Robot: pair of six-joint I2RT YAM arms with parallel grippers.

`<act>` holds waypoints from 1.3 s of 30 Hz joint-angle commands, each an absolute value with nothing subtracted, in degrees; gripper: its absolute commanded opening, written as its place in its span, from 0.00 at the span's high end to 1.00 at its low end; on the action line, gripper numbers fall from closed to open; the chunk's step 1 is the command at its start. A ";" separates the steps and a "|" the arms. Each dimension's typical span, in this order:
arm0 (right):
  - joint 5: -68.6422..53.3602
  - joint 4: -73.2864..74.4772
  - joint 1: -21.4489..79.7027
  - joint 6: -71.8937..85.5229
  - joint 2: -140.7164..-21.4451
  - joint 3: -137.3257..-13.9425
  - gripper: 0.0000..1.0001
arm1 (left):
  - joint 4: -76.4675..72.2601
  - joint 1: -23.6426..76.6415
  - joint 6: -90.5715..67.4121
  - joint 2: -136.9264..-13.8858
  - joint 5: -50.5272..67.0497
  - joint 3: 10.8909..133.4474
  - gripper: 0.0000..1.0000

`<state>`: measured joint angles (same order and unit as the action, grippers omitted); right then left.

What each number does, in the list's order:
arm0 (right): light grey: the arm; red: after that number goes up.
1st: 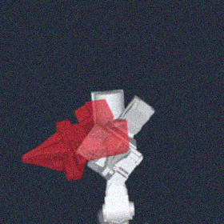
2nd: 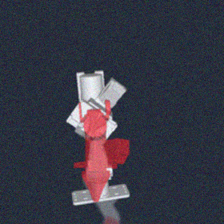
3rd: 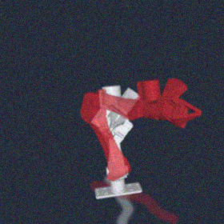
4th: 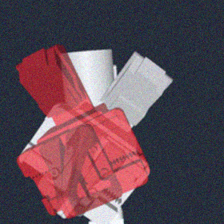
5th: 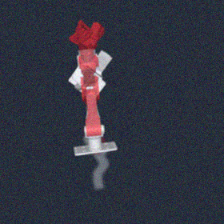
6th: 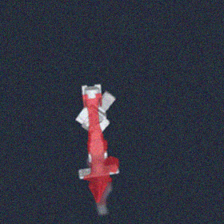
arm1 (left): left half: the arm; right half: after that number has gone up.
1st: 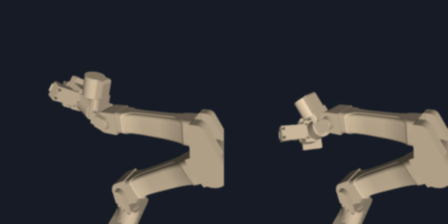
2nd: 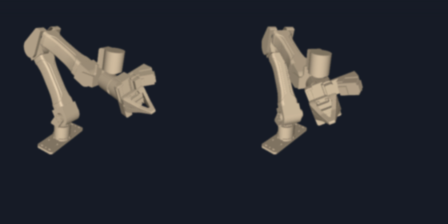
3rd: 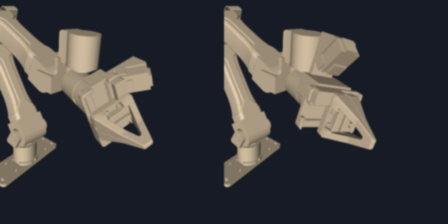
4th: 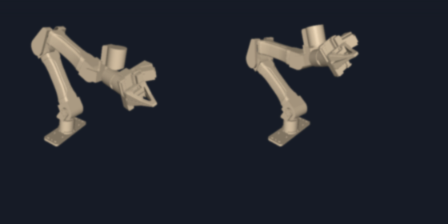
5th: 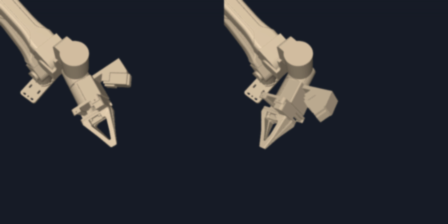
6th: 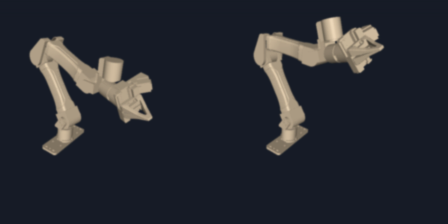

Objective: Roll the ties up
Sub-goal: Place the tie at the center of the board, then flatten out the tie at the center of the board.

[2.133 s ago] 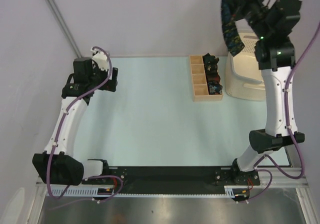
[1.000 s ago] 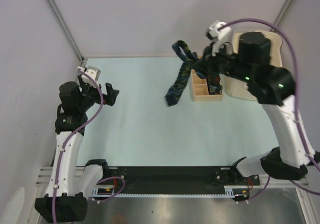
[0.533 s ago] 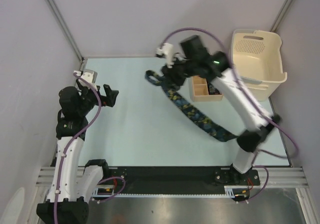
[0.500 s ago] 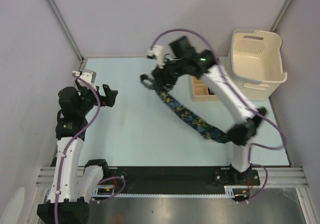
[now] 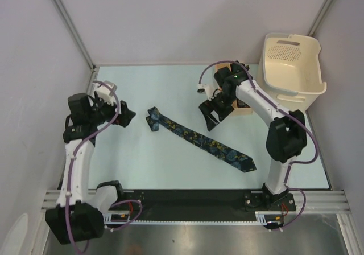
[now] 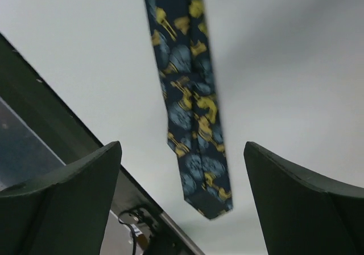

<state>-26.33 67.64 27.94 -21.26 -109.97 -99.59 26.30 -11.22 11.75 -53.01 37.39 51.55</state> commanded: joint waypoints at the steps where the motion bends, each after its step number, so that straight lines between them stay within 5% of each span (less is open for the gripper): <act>1: -20.13 58.98 30.32 -21.71 -103.89 -88.28 0.09 | 24.54 -6.95 21.71 -64.02 37.91 53.26 0.01; 13: -9.59 47.73 36.21 -21.53 -100.45 -70.05 0.25 | 14.34 5.00 13.10 -77.95 23.91 49.66 0.09; 20: -5.63 43.60 34.81 -21.62 -103.88 -67.06 0.45 | 13.01 9.23 9.15 -85.86 19.87 49.40 0.12; 23: -4.57 42.37 34.63 -22.41 -104.15 -64.78 0.53 | 12.74 10.02 8.62 -87.71 18.90 49.39 0.20; 29: -2.73 40.61 34.19 -25.05 -103.63 -60.74 0.62 | 16.17 6.70 4.76 -88.33 20.47 53.95 0.67; 31: -1.85 40.08 34.10 -26.71 -102.23 -58.81 0.63 | 15.82 3.44 0.47 -87.19 23.19 55.80 0.74; 36: -0.88 40.17 34.01 -28.83 -100.02 -57.39 0.64 | 11.62 -8.51 -7.90 -87.27 24.79 60.81 0.75; 39: -1.05 41.56 33.93 -30.14 -99.49 -58.62 0.65 | 10.63 -14.49 -14.05 -89.29 25.40 63.01 0.58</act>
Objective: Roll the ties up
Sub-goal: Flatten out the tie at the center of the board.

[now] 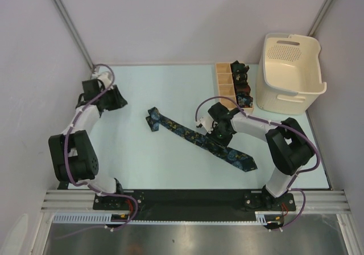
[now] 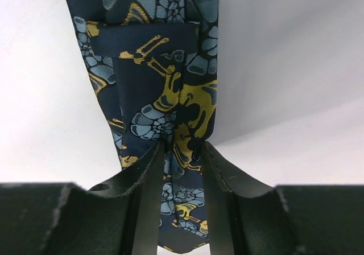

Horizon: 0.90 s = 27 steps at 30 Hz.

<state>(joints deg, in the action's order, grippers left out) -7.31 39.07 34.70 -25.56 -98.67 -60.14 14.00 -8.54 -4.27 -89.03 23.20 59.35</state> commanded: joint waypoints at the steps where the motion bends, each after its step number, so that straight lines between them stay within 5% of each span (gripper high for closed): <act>1: -1.23 42.01 33.84 -30.32 -99.49 -59.23 0.66 | 10.90 -15.20 -13.98 -89.73 26.97 63.54 0.50; 2: -1.67 42.53 33.84 -30.32 -99.23 -60.80 0.66 | 11.16 -15.03 -11.97 -90.08 33.33 63.63 0.35; 4: -2.90 44.20 33.92 -30.06 -98.88 -62.22 0.64 | 15.63 -13.19 -3.46 -88.69 36.20 61.54 0.24; 5: -3.25 44.82 34.01 -29.71 -98.88 -62.92 0.63 | 16.60 -10.57 -0.38 -87.46 37.86 59.96 0.09; 8: -4.22 47.45 33.93 -28.83 -98.53 -65.74 0.51 | 18.19 -6.43 9.65 -81.66 36.83 52.66 0.02; 17: -8.61 48.52 36.82 -24.96 -98.34 -69.61 0.35 | 11.18 5.95 18.19 -80.59 32.35 42.54 0.08; 27: -7.38 42.11 38.49 -24.70 -104.94 -69.26 0.33 | 7.03 11.34 18.02 -89.64 23.91 45.17 0.20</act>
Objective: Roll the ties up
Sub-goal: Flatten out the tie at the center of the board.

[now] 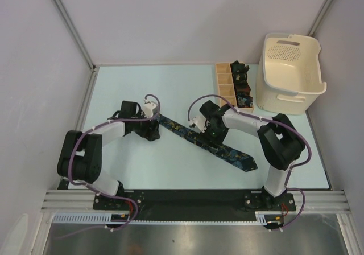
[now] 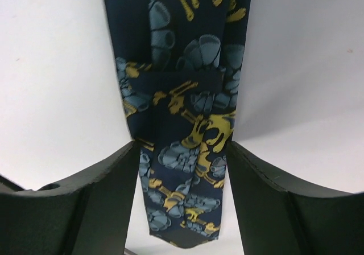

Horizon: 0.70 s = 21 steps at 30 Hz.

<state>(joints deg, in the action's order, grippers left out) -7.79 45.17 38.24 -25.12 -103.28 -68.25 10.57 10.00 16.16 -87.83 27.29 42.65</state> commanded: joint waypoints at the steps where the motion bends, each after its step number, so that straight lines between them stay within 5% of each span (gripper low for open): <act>1: -7.21 41.75 38.67 -24.78 -105.20 -68.82 0.34 | 7.12 11.95 18.10 -89.82 23.56 45.44 0.29; 10: -1.23 36.39 39.90 -27.06 -105.39 -59.70 0.44 | 10.72 10.21 10.48 -84.65 29.09 51.05 1.00; 20: -0.53 36.83 38.41 -30.23 -100.82 -53.89 0.51 | 2.82 -9.56 -14.00 -89.36 30.05 57.92 0.99; 21: -0.53 36.74 38.32 -30.67 -100.29 -53.27 0.53 | 2.29 -11.67 -16.50 -90.95 30.84 58.53 0.90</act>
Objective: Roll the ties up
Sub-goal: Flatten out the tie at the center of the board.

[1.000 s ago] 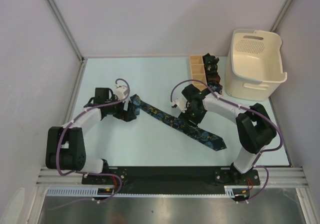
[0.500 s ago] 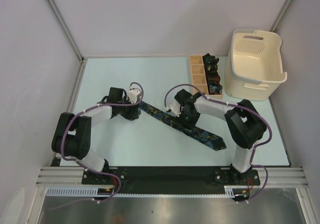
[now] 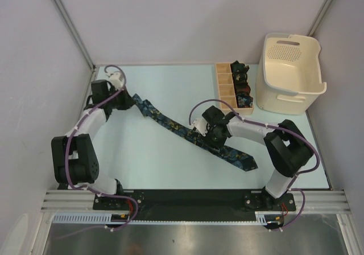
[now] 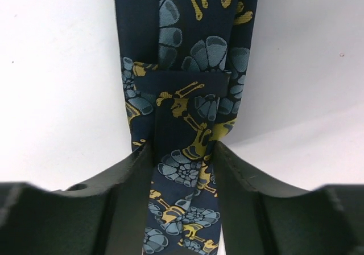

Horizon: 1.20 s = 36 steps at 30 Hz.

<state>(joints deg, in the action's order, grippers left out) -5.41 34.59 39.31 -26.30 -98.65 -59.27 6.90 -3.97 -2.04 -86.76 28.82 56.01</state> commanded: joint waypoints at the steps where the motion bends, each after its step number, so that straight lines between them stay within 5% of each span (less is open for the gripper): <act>1: -0.18 36.74 38.32 -31.20 -99.76 -52.48 0.55 | 2.63 -14.82 -18.18 -92.18 31.37 59.93 0.60; 3: -0.09 36.48 38.06 -32.43 -98.62 -50.63 0.57 | 2.90 -16.08 -18.20 -92.90 30.85 60.38 0.38; 6: -0.09 36.65 37.18 -33.75 -97.12 -48.61 0.58 | 3.42 -15.91 -12.67 -90.36 30.76 59.85 0.27; 12: 1.93 38.32 33.06 -39.09 -92.83 -44.48 0.62 | 15.27 -11.09 9.02 -89.83 30.94 63.28 0.26; 17: 2.64 39.72 28.92 -43.06 -90.44 -43.06 0.62 | 16.88 2.87 23.88 -85.61 20.33 57.23 0.25; 27: 0.53 43.33 29.70 -39.03 -88.60 -46.84 0.56 | 13.01 24.16 29.97 -93.94 -1.04 58.00 0.17; 36: 2.80 42.02 32.61 -38.58 -88.68 -42.55 0.55 | 10.28 15.95 36.74 -100.02 -17.66 62.37 0.17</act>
<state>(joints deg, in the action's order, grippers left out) -0.16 35.92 32.21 -38.61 -87.20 -47.31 12.36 23.64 31.99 -99.48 -8.12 57.82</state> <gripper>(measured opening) 0.448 0.823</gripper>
